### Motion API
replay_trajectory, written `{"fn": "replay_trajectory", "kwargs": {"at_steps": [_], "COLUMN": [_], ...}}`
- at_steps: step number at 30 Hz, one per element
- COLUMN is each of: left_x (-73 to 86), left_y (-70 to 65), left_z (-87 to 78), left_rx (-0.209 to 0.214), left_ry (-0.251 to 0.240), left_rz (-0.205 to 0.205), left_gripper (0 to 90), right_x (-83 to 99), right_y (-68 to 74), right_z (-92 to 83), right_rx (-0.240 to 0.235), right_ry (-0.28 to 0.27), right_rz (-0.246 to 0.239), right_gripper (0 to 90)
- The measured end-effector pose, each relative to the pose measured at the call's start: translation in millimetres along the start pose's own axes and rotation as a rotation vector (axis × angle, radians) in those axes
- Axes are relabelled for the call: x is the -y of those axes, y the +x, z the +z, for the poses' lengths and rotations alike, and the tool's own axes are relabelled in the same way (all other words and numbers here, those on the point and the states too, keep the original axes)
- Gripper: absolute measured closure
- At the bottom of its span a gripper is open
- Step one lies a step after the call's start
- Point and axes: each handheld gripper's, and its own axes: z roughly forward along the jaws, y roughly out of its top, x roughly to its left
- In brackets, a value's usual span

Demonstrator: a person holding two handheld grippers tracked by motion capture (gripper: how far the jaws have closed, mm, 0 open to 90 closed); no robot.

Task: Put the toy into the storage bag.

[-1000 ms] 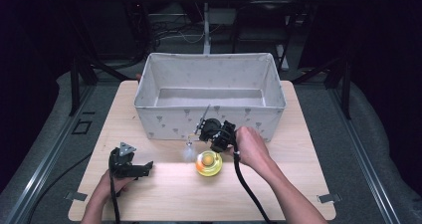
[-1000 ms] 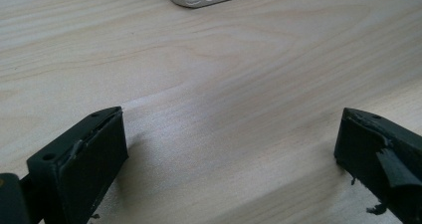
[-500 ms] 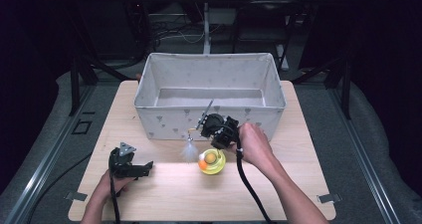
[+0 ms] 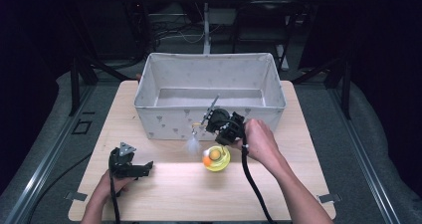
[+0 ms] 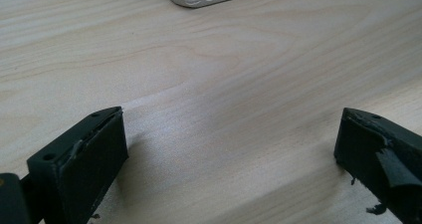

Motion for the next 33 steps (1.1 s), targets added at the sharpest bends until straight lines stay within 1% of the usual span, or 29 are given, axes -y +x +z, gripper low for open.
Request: {"fn": "replay_trajectory", "kwargs": {"at_steps": [1, 6, 12, 15, 18, 25, 33], "left_x": [0.0, 0.0, 0.0, 0.0, 0.0, 0.0, -0.1], "left_y": [0.0, 0.0, 0.0, 0.0, 0.0, 0.0, 0.0], "left_z": [0.0, 0.0, 0.0, 0.0, -0.1, 0.0, 0.0], "left_rx": [0.0, 0.0, 0.0, 0.0, 0.0, 0.0, 0.001], "left_ry": [0.0, 0.0, 0.0, 0.0, 0.001, 0.0, 0.001], "left_rz": [0.0, 0.0, 0.0, 0.0, 0.0, 0.0, 0.002], "left_gripper": [0.2, 0.2, 0.2, 0.2, 0.2, 0.2, 0.2], "right_x": [1.1, 2.5, 4.9, 6.4, 7.1, 10.5, 10.0], "right_y": [-1.0, -3.7, -7.1, -9.5, -11.6, -18.6, -23.5], "right_z": [-2.9, -6.2, -11.9, -16.7, -19.3, -32.8, -44.1], "right_rx": [-0.001, 0.002, 0.001, 0.006, 0.005, 0.005, 0.014], "right_ry": [-0.005, -0.004, 0.001, -0.005, -0.003, -0.019, -0.022], "right_rz": [0.003, 0.004, 0.018, 0.029, 0.03, 0.054, 0.053], "right_gripper": [88.8, 88.8, 88.8, 88.9, 88.9, 88.8, 88.9]}}
